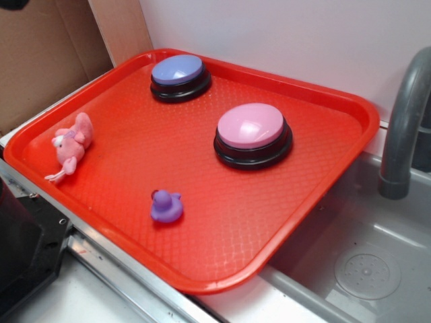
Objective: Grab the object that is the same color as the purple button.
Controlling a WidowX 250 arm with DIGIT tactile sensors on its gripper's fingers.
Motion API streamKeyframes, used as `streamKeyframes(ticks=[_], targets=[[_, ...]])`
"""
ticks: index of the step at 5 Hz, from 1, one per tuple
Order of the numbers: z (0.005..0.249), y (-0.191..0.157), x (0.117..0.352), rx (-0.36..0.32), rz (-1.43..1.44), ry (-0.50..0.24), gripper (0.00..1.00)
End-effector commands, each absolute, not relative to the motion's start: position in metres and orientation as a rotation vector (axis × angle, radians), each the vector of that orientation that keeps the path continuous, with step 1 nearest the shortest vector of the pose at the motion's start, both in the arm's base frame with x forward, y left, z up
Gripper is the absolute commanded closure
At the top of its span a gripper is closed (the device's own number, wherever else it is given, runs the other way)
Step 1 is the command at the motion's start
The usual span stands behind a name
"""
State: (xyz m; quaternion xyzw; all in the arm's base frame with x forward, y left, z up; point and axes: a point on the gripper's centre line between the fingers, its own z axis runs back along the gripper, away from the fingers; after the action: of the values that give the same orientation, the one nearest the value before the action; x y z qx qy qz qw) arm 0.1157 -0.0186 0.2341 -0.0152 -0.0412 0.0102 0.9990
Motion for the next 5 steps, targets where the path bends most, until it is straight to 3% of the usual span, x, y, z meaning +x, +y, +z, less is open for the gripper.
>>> streamKeyframes(ticks=[1,2,3,5], targets=[[0.234,-0.019,0.116,-0.03,0.02,-0.082,0.0],[0.218,-0.043,0.121,-0.018,-0.23,-0.096,0.0],[0.181,-0.056,0.125,-0.023,-0.48,-0.005,0.0],[0.114,-0.071,0.125,-0.024,-0.961,-0.007,0.0]])
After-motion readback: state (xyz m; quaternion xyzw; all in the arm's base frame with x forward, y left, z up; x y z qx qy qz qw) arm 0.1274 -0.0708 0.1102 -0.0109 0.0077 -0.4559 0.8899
